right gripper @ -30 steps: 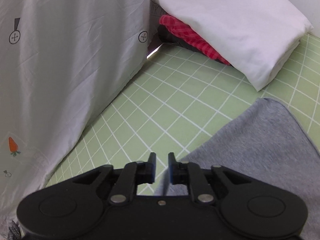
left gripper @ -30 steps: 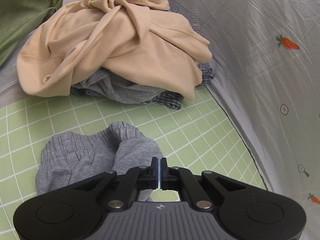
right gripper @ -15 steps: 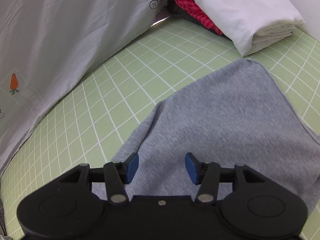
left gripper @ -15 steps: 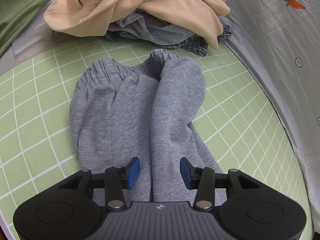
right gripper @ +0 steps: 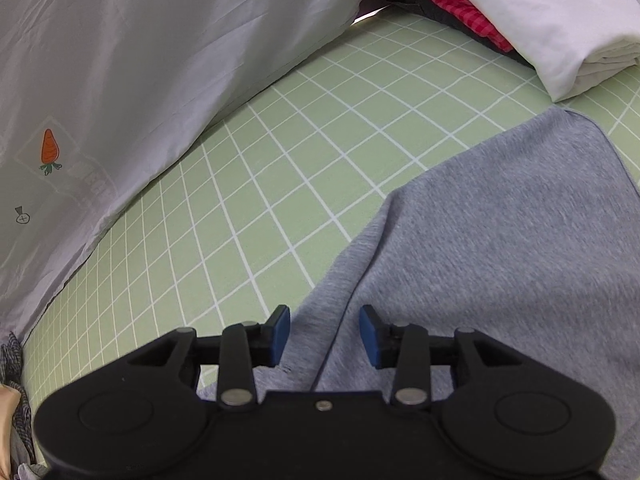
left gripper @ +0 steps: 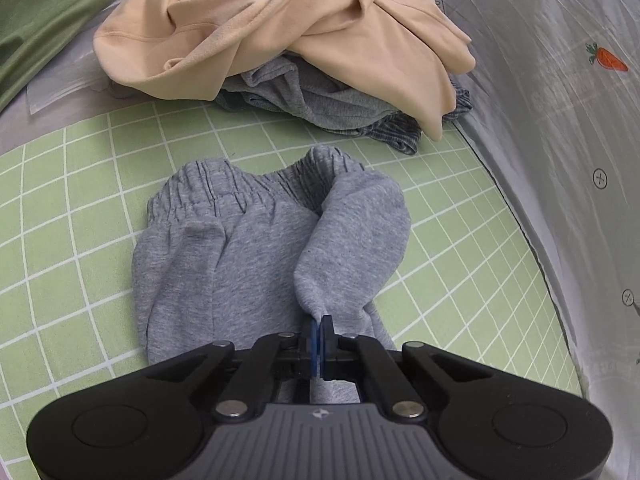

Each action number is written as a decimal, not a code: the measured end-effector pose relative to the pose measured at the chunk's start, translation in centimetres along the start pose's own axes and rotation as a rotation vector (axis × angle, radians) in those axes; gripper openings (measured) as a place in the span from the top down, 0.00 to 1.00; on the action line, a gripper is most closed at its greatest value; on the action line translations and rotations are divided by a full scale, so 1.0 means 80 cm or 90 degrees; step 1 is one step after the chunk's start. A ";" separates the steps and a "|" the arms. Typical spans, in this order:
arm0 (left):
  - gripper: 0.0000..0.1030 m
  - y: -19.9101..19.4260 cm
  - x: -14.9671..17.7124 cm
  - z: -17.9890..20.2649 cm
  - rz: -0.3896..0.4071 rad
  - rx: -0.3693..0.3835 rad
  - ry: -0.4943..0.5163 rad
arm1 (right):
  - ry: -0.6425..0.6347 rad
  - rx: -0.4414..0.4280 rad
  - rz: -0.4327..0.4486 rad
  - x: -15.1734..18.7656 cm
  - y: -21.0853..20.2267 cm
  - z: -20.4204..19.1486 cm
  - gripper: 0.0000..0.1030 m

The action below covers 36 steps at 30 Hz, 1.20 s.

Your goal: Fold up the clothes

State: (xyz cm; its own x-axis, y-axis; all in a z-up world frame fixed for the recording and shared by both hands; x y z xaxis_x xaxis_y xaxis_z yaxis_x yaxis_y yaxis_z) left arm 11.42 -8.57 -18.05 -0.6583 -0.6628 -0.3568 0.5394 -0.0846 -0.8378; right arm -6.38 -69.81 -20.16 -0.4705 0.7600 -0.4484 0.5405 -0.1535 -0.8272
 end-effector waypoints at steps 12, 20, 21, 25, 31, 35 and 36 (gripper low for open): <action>1.00 0.009 -0.010 0.014 0.006 0.010 -0.009 | 0.008 0.021 -0.012 -0.010 0.013 -0.010 0.58; 1.00 0.016 -0.027 0.030 0.018 0.030 -0.030 | -0.018 0.009 -0.017 -0.025 0.018 -0.021 0.99; 1.00 0.018 -0.033 0.035 0.024 0.036 -0.037 | -0.024 0.005 -0.008 -0.031 0.016 -0.024 0.99; 0.97 0.028 -0.057 0.051 0.077 0.043 -0.062 | 0.018 -0.027 0.014 -0.061 0.022 -0.023 0.98; 0.50 0.012 -0.062 0.076 0.090 0.045 -0.006 | 0.030 -0.004 0.076 -0.073 -0.015 -0.009 0.51; 0.44 -0.009 -0.012 0.075 0.031 0.033 0.112 | 0.026 0.031 0.089 -0.034 -0.058 0.022 0.33; 0.40 -0.015 0.006 0.070 0.011 0.026 0.142 | 0.024 0.040 0.091 -0.022 -0.068 0.030 0.29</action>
State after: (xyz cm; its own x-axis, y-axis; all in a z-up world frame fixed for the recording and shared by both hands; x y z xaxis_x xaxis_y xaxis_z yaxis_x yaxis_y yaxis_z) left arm 13.43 -12.99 -14.92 -0.7466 -0.4837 -0.4567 0.5690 -0.1085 -0.8151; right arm -10.11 -71.83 -15.69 -0.3643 0.7504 -0.5515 0.5545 -0.3010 -0.7758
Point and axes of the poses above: each gripper's, at about its wrist camera, not at the fingertips, and y roughly the way its jaws point, z to its right, x to its underside, the point moved 5 cm from there along y, roughly the way its jaws point, and after that the axes turned 4 degrees about -y, right-handed, at the moved point
